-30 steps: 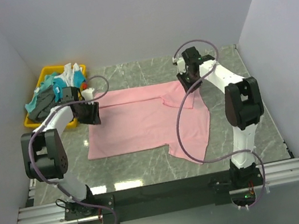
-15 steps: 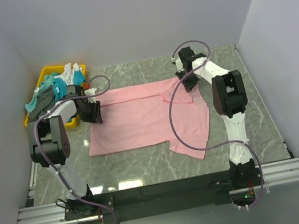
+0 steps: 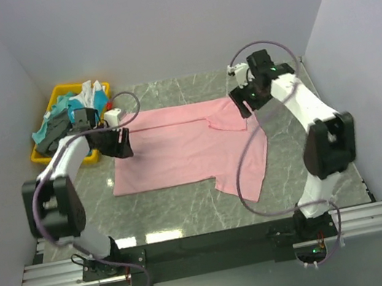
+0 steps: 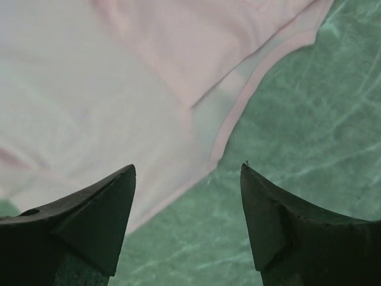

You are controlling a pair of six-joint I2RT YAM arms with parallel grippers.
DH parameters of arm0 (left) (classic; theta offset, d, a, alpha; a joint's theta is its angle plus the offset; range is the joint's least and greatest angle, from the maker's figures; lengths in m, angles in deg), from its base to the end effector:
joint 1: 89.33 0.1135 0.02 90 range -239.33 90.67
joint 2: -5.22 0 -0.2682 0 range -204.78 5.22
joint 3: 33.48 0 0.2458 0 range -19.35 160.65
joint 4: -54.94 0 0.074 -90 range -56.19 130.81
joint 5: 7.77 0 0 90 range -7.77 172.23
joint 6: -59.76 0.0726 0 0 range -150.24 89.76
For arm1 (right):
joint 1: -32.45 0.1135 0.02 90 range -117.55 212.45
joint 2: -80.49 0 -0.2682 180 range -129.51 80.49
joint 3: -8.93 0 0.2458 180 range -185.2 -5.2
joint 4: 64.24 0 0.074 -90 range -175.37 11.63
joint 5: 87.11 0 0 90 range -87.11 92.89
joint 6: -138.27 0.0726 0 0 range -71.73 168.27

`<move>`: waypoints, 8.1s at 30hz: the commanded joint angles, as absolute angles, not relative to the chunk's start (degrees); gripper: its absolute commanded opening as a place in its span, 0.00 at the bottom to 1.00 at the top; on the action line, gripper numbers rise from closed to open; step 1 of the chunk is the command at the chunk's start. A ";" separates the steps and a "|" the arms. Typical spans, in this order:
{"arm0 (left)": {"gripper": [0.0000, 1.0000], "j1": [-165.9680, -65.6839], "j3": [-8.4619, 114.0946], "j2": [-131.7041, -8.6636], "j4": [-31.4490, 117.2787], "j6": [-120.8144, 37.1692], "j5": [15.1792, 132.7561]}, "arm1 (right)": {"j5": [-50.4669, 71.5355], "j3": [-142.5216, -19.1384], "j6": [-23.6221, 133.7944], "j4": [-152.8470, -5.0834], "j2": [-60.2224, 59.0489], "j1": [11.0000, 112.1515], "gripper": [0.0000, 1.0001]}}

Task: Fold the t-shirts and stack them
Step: Fold the tshirt

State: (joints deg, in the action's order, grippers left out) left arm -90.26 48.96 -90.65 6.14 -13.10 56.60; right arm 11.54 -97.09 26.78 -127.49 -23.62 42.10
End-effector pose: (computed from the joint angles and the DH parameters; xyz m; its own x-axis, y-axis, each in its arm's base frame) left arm 0.3509 -0.0371 0.1998 -0.7817 0.2784 -0.5580 0.4673 0.8541 -0.2284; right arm 0.3935 0.0780 0.2539 -0.7182 -0.4895 -0.4946 -0.5373 0.8417 -0.0529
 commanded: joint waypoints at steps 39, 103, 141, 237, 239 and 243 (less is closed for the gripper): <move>0.61 -89.85 20.99 -69.13 9.43 2.19 64.65 | 8.17 -48.70 15.31 -115.90 2.01 55.91 0.52; 0.01 -86.95 49.64 -89.25 4.42 3.68 65.79 | 8.17 -88.06 14.08 -128.38 -23.12 48.01 0.00; 0.56 -87.04 56.24 -89.62 4.34 -6.42 62.63 | 11.41 -98.11 23.48 -136.02 -24.98 45.28 0.33; 0.61 -87.22 54.39 -89.87 5.65 -10.29 63.68 | 24.96 -112.15 48.18 -123.90 -43.25 36.14 0.00; 0.61 -87.22 54.74 -90.23 5.57 -10.55 63.77 | 24.52 -113.04 48.18 -122.67 -43.87 36.05 0.00; 0.62 -87.22 55.09 -90.49 5.74 -11.34 63.77 | 22.41 -115.93 50.12 -122.31 -44.14 35.61 0.16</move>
State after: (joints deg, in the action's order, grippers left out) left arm -87.15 52.90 -90.19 5.50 -10.10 64.12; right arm 24.02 -111.48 48.52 -124.61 -45.30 36.33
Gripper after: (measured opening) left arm 0.614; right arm 0.148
